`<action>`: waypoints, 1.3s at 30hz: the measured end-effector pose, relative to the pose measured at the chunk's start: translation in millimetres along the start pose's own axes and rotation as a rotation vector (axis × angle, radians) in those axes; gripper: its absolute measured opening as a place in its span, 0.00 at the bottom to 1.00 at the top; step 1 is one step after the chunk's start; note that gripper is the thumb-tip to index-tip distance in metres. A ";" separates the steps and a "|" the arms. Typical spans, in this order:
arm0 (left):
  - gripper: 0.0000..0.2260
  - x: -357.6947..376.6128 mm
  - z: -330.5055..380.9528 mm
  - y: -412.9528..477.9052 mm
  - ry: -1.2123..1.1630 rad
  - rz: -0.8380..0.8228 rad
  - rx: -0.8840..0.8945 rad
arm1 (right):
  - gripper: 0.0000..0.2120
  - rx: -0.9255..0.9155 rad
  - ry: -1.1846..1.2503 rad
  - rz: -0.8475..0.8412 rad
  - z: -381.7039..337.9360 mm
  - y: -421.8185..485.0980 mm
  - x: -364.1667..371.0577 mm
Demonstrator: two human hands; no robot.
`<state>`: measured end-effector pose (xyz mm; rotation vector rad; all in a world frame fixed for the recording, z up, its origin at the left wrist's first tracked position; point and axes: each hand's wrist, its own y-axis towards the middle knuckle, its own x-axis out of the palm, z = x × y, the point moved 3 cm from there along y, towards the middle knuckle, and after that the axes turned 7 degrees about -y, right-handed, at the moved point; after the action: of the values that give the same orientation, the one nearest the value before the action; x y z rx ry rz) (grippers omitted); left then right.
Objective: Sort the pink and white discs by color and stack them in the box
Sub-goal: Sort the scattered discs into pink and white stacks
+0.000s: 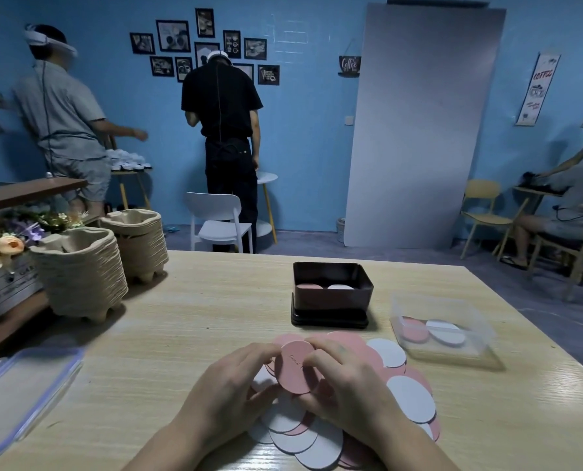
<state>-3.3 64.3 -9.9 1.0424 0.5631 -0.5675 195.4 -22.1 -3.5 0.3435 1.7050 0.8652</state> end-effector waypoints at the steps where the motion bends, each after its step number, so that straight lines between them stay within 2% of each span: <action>1: 0.19 -0.9 0.3 -0.7 0.010 -0.003 -0.005 | 0.14 0.000 -0.014 -0.003 0.8 0.0 -2.2; 5: 0.16 -2.4 0.5 -4.7 0.038 -0.079 -0.018 | 0.16 0.038 -0.054 -0.002 6.0 -3.2 -15.0; 11: 0.27 2.0 4.6 -6.0 0.102 -0.209 0.005 | 0.19 0.091 -0.042 -0.056 1.4 -21.1 -25.8; 15: 0.25 0.2 8.4 -10.8 0.069 -0.179 -0.013 | 0.19 0.146 0.004 -0.091 -1.6 -27.7 -28.9; 19: 0.23 -7.1 13.1 -12.8 0.026 -0.082 -0.029 | 0.19 0.189 0.025 -0.091 4.3 -34.9 -29.2; 25: 0.24 -3.7 20.8 -4.5 0.035 0.066 0.053 | 0.20 0.167 0.000 -0.084 3.1 -32.6 -21.6; 32: 0.24 22.0 26.3 13.0 0.020 -0.025 0.115 | 0.23 0.131 0.014 -0.063 -1.2 -32.9 -17.7; 39: 0.26 28.3 31.1 17.2 -0.029 -0.029 0.186 | 0.22 0.109 0.028 -0.054 1.5 -33.1 -15.7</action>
<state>33.7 38.2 -5.8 1.2008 0.5073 -0.6691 208.5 -54.1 -15.7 0.3585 1.7832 0.7430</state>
